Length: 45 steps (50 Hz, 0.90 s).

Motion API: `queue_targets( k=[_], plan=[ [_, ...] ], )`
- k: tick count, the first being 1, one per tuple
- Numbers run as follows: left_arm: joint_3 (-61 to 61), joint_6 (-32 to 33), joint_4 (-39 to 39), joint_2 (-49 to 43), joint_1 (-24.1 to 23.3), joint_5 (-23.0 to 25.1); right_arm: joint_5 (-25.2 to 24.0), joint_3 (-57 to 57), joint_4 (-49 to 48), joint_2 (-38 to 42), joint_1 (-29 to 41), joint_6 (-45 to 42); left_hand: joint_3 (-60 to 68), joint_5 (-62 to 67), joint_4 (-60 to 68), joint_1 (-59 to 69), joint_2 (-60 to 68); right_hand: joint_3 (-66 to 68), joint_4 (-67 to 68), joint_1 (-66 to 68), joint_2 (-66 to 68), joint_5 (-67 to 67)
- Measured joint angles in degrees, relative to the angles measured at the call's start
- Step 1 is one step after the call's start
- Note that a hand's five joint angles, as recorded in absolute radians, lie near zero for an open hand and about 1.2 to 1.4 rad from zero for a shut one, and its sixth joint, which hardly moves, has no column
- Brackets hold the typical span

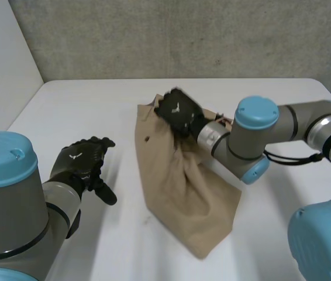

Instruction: Fold the shorts.

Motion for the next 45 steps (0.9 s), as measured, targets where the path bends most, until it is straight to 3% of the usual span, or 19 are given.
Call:
queue_targets(
  k=[6,11,19,27,39,45],
  plan=[
    [1.8,-8.8,-2.2,-1.2,0.3,1.3,7.1,3.2,-0.8,-8.0,2.1,-0.5,-0.2,0.0,-0.3,-0.3,-0.4,0.0,0.0,0.0,0.0,0.0],
    [4.8,-19.7,-7.2,-4.6,0.5,7.5,10.3,9.8,-0.9,-18.4,5.0,-4.0,-0.2,0.0,-0.3,-0.3,-0.4,0.0,0.0,0.3,0.0,0.0],
    [8.6,-27.7,-11.2,-9.8,-0.6,14.4,15.3,17.4,-0.7,-27.0,7.9,-14.8,-0.2,0.0,-0.2,-0.3,-0.4,0.0,0.0,0.6,0.0,0.0],
    [13.5,-34.3,-11.4,-15.5,-4.4,15.2,18.7,22.5,-0.6,-30.8,10.2,-20.4,-0.1,0.2,-0.1,-0.1,0.3,0.0,0.0,0.6,0.0,0.0],
    [17.6,-42.2,-11.5,-19.6,-11.8,17.3,19.4,25.4,-0.7,-31.9,10.6,-21.4,1.1,1.5,2.1,2.3,2.1,0.0,0.0,0.6,0.0,0.0],
    [18.0,-43.0,-11.1,-20.2,-12.5,17.6,19.6,25.8,-0.8,-31.4,10.2,-23.0,17.6,18.0,18.5,16.5,18.7,0.0,0.0,0.9,0.0,0.0]
  ],
)
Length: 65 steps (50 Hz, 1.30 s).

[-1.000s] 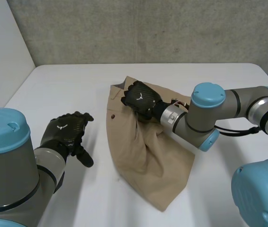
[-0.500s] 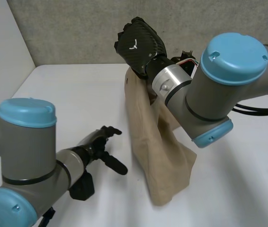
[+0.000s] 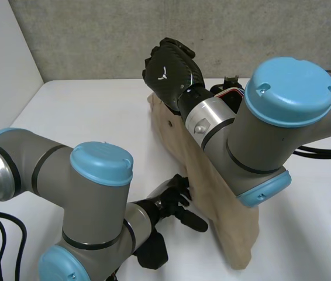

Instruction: Fold the shorts.

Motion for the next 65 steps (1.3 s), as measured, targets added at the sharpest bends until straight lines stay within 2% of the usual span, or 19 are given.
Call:
queue_targets(
  k=[4,7,8,9,11,16,22,28,33,36,41,48,51,54,55,58,59,61,65],
  plan=[
    [1.2,-0.1,0.3,-1.3,-0.1,-0.1,0.7,0.2,-0.2,0.0,-0.2,-0.5,7.3,7.0,7.2,6.9,7.5,0.0,0.0,0.1,0.0,0.0],
    [3.3,-0.2,0.4,-3.1,-0.5,-0.1,1.7,0.3,-0.2,-0.1,-0.3,-0.5,22.4,21.5,21.7,18.3,22.0,0.0,0.0,0.2,0.0,0.0],
    [3.9,-0.2,0.4,-3.6,-0.7,-0.1,2.0,0.3,-0.3,-0.2,-0.3,-0.5,22.4,21.5,21.7,18.3,22.0,0.0,0.0,0.2,0.0,0.0],
    [4.4,-0.3,0.4,-4.1,-0.8,-0.1,2.3,0.4,-0.3,-0.2,-0.3,-0.5,29.9,29.8,30.0,25.9,30.1,0.0,0.0,0.2,0.0,0.0],
    [5.4,-0.3,0.5,-5.1,-1.1,-0.2,2.9,0.4,-0.3,-0.2,-0.3,-0.4,35.5,35.6,35.6,33.0,35.5,0.0,0.0,0.2,0.0,0.0],
    [6.6,-0.3,0.8,-6.3,-1.3,-1.3,3.9,0.5,-0.2,-0.4,-0.4,-0.2,36.8,36.9,37.1,35.3,36.7,0.0,0.0,0.2,0.0,0.0],
    [6.5,0.3,1.8,-5.2,0.3,-5.4,4.5,0.4,-0.2,-0.6,-0.4,0.1,36.9,36.9,37.1,35.4,36.8,0.0,0.0,0.2,0.0,0.0],
    [6.0,4.0,2.2,1.9,8.7,-7.9,4.6,-0.1,-0.3,-0.9,-0.5,0.1,37.0,36.9,37.1,35.4,36.9,0.0,0.0,0.2,0.0,0.0],
    [8.0,14.1,3.1,9.0,19.9,-8.1,5.2,-0.2,0.0,-1.2,-1.8,0.3,37.0,36.9,37.1,35.4,36.9,0.0,0.0,0.2,0.0,0.0],
    [10.3,19.7,3.7,10.7,23.6,-8.0,6.2,0.5,0.5,-1.3,-2.4,0.7,37.0,36.9,37.1,35.4,36.9,0.0,0.0,0.2,0.0,0.0],
    [14.1,27.2,4.3,11.5,26.4,-8.0,8.2,2.0,2.1,-1.4,-3.3,2.4,37.0,36.9,37.1,35.4,37.0,0.0,0.0,0.2,0.0,0.0],
    [16.5,32.4,6.8,8.9,26.4,-7.8,10.8,4.4,11.7,-2.3,-5.9,14.8,37.1,36.9,37.1,35.4,37.0,0.0,0.0,0.2,0.0,0.0],
    [15.8,33.0,7.8,6.5,25.3,-7.7,9.5,5.2,18.1,-2.5,-7.8,25.8,37.2,36.9,37.1,35.4,37.0,0.0,0.0,0.2,0.0,0.0],
    [14.8,33.9,8.2,4.4,24.1,-7.7,7.1,5.9,21.5,-2.3,-9.4,33.8,35.4,35.7,35.2,34.9,34.8,-3.1,-3.3,-1.8,-3.1,-2.4],
    [14.1,34.7,8.3,3.2,23.4,-7.8,5.0,6.4,23.1,-2.1,-10.6,38.6,29.1,29.5,28.9,29.5,28.6,-14.5,-14.8,-11.3,-14.5,-11.9],
    [13.4,35.5,8.3,2.1,22.7,-7.8,3.2,7.0,24.0,-1.9,-11.6,42.4,25.9,26.5,26.2,26.1,25.3,-14.5,-14.8,-11.3,-14.5,-11.9],
    [12.5,36.5,8.3,1.1,22.0,-7.9,0.2,7.9,24.8,-1.4,-13.3,47.6,18.2,18.1,17.8,17.6,17.3,-30.2,-30.4,-23.7,-30.3,-27.3],
    [11.3,37.5,8.2,0.6,21.6,-8.0,-2.5,8.9,25.1,-1.0,-14.9,51.6,8.5,8.1,7.9,7.8,7.0,-36.3,-36.8,-29.2,-36.6,-34.0],
    [9.3,38.4,7.9,1.3,21.7,-8.1,-7.0,11.0,24.9,-0.4,-17.8,56.4,-1.0,-2.0,-1.9,-1.3,-1.9,-42.9,-43.5,-34.5,-42.6,-41.0]
  ],
)
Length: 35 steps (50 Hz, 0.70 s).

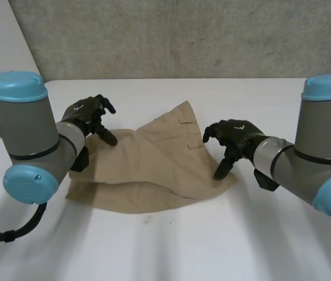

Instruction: Fold the shorts.

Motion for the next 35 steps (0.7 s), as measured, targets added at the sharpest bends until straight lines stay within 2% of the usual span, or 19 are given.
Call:
queue_targets(
  k=[10,15,18,22,26,27,35],
  plan=[
    [-7.0,0.6,-1.9,8.2,1.4,0.2,-3.1,3.5,-1.1,-0.5,-4.2,-2.1,-10.7,-10.8,-10.6,-9.3,-10.8,-0.3,-0.6,-0.3,-0.1,-0.6],
    [-13.4,2.4,-1.9,15.7,1.8,0.5,-4.7,7.0,-1.9,-1.0,-5.4,-10.8,-13.8,-13.8,-13.3,-12.1,-13.7,-0.3,-0.6,-0.3,-0.1,-0.6],
    [-17.3,5.6,-1.4,20.1,1.7,1.3,-5.7,9.8,-3.7,-1.1,-5.5,-17.4,-13.7,-13.6,-13.3,-12.1,-13.5,-0.3,-0.6,-0.3,-0.1,-0.6],
    [-22.2,11.8,-0.9,25.1,1.3,3.1,-6.3,12.4,-7.6,-0.3,-5.1,-21.6,-13.7,-13.5,-13.2,-11.9,-13.3,0.0,0.1,0.0,0.1,0.2],
    [-25.9,16.5,-0.7,28.2,1.1,4.7,-6.6,13.3,-10.4,0.7,-4.9,-22.5,-13.7,-13.4,-13.2,-11.9,-13.2,1.2,1.7,0.4,0.2,1.7],
    [-28.2,18.8,-0.6,29.9,1.1,5.5,-6.7,13.6,-11.8,1.4,-4.9,-22.6,-8.9,-7.7,-8.1,-7.2,-8.2,2.1,2.4,0.9,0.2,1.7],
    [-35.3,21.7,-0.8,33.3,1.0,6.8,-7.2,13.3,-14.4,3.1,-4.8,-22.0,-1.1,0.1,-0.1,0.2,-0.6,4.0,4.1,2.2,3.2,3.0]
  ],
)
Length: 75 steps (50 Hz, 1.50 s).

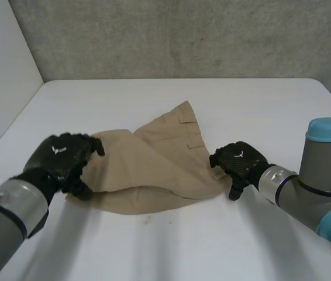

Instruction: Fold the shorts.

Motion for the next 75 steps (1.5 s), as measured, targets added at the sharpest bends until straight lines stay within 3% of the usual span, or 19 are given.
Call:
queue_targets(
  k=[7,17,24,25,27,28,30,31,45,49,52,55,56,58,68,75],
  plan=[
    [-4.5,-0.3,-0.2,0.5,0.0,0.0,-0.3,-0.8,-0.8,1.5,0.3,0.8,7.0,6.7,6.9,7.8,7.0,3.3,3.1,3.0,3.5,2.7],
    [-7.1,-0.5,0.1,-1.4,-0.1,0.1,-0.4,-2.6,-1.8,3.0,1.9,5.3,7.5,7.0,7.3,7.6,7.5,6.5,6.5,5.8,6.7,5.9],
    [-6.9,-0.6,1.3,-4.3,0.0,0.1,-0.4,-3.5,-2.0,3.6,3.0,6.0,-0.8,-1.9,-1.7,-1.5,-1.2,10.5,10.5,9.5,10.8,9.5],
    [-6.7,-0.6,2.1,-4.9,0.1,0.0,-0.4,-3.9,-2.0,3.9,3.3,6.0,-9.3,-10.2,-10.1,-9.9,-9.7,11.6,11.5,10.4,12.0,10.5],
    [-6.5,-0.6,3.2,-5.7,0.1,-0.1,-0.3,-4.4,-2.1,4.3,3.5,6.2,-13.3,-14.3,-13.9,-13.9,-13.6,15.2,14.6,13.5,15.7,13.3],
    [-6.4,-0.5,3.8,-6.0,0.2,-0.1,-0.3,-4.6,-2.1,4.5,3.6,6.3,-13.8,-14.9,-14.4,-14.2,-14.1,25.2,25.3,22.7,26.8,23.4],
    [-6.2,-0.5,4.5,-6.5,0.2,-0.2,-0.3,-5.0,-2.1,4.8,3.7,6.6,-14.1,-15.4,-14.8,-14.3,-14.4,30.0,30.2,26.6,31.6,28.3],
    [-5.6,-0.4,6.7,-7.6,0.4,-0.3,-0.1,-6.1,-2.2,5.5,3.9,7.9,-14.2,-15.5,-15.0,-14.3,-14.8,37.5,38.5,31.3,39.1,36.8],
    [3.1,0.2,14.1,-21.6,2.7,-0.8,1.4,-8.2,-2.1,4.1,4.0,19.7,-14.1,-15.3,-14.8,-14.1,-14.6,38.0,39.3,32.2,39.3,38.3],
    [5.2,0.2,14.4,-25.4,3.2,-1.1,2.4,-7.8,-2.0,3.1,4.0,20.1,-10.1,-10.2,-10.3,-9.3,-10.0,38.0,39.3,32.2,39.3,38.3],
    [5.8,0.2,14.9,-26.5,3.5,-1.7,3.1,-7.6,-2.0,2.9,4.0,19.9,6.8,6.5,6.7,9.6,7.4,38.0,39.3,32.2,39.3,38.3],
    [5.9,0.2,15.5,-26.8,3.8,-2.1,3.6,-7.5,-1.9,2.9,4.0,19.6,10.9,10.2,10.5,13.1,11.0,38.0,39.3,32.2,39.3,38.3],
    [5.7,0.1,15.9,-26.2,4.1,-2.3,4.0,-7.6,-1.8,2.9,4.1,19.4,33.0,31.6,32.4,35.2,33.3,38.0,39.3,32.2,39.3,38.3],
    [5.3,0.1,16.1,-24.8,4.3,-2.4,4.2,-7.8,-1.5,2.9,4.2,18.9,37.6,36.0,37.7,37.0,38.0,38.0,39.3,32.2,39.3,38.3],
    [4.1,-0.3,12.5,-8.8,3.5,0.0,4.7,-9.1,2.8,-4.0,4.3,11.4,39.0,36.0,39.1,37.0,39.4,38.0,39.3,32.2,39.3,38.3],
    [12.2,-1.5,3.2,7.2,2.6,5.4,6.3,-13.6,5.8,-18.4,4.1,7.6,39.1,36.0,39.1,37.0,39.5,38.9,39.3,32.2,39.3,38.3]
  ],
)
